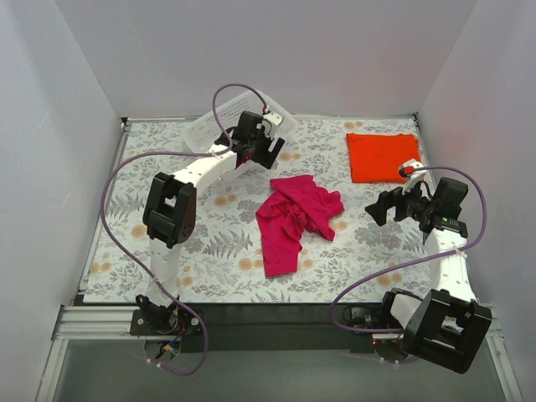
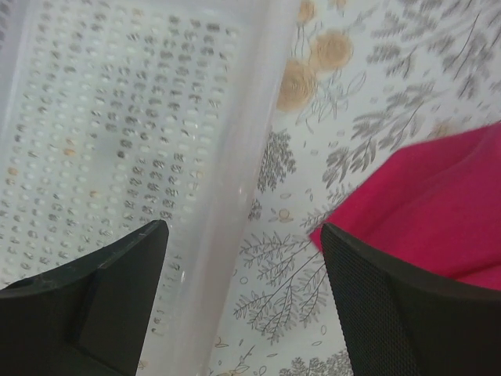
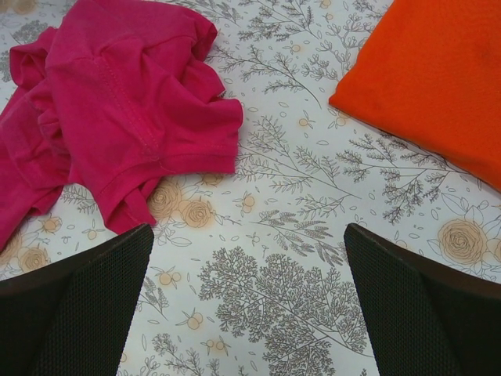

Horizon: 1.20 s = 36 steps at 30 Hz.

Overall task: Fold and stack the t-shirts
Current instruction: Move the tshirt to the center of the board

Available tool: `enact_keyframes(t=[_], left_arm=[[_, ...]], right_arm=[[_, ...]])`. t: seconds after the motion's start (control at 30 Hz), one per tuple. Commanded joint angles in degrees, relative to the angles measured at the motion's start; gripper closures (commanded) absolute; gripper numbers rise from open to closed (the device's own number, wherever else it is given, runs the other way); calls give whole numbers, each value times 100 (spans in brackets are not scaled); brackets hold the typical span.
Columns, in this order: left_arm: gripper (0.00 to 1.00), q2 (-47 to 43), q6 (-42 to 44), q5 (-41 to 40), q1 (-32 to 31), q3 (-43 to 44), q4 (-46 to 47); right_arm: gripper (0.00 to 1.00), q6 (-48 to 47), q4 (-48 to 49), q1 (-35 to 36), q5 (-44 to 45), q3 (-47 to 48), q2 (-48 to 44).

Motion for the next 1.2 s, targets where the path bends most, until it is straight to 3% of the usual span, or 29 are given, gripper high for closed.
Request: enact_keyframes(t=[0.0,0.2,0.27,0.33,0.4,0.47,0.63,0.83,1.0,1.17], left_arm=[[27,-28,750,265,56,263,-501],[33,315,1085,-233,56,272,-528],[70,394,1146,-698,39,219,-501],[86,359,1173,-894,30,62,-440],[90,141,1252,-1096,-5,-167,-282],[100,-62,1234,-1220,-5,-579,-98],[100,-1019,665,-1853,213,-1538,175],[100,-1565,-681,-1845,1409,-2075,44],[100,-1076,-1182,-2335,1822,-1663,-106],[100,-406,-1078,-2635,1989,-873,-238]], right_arm=[[2,4,47,-27,-192,199,4],[2,4,38,-27,-210,217,22],[2,4,38,-27,-192,217,22],[2,-5,29,-27,-183,217,22],[2,-14,29,-27,-183,217,22],[2,-5,29,-27,-183,217,13],[2,-5,20,-27,-183,234,-13],[2,4,12,-27,-271,234,-31],[2,4,12,-27,-271,234,-22],[2,-5,12,-27,-263,217,-22]])
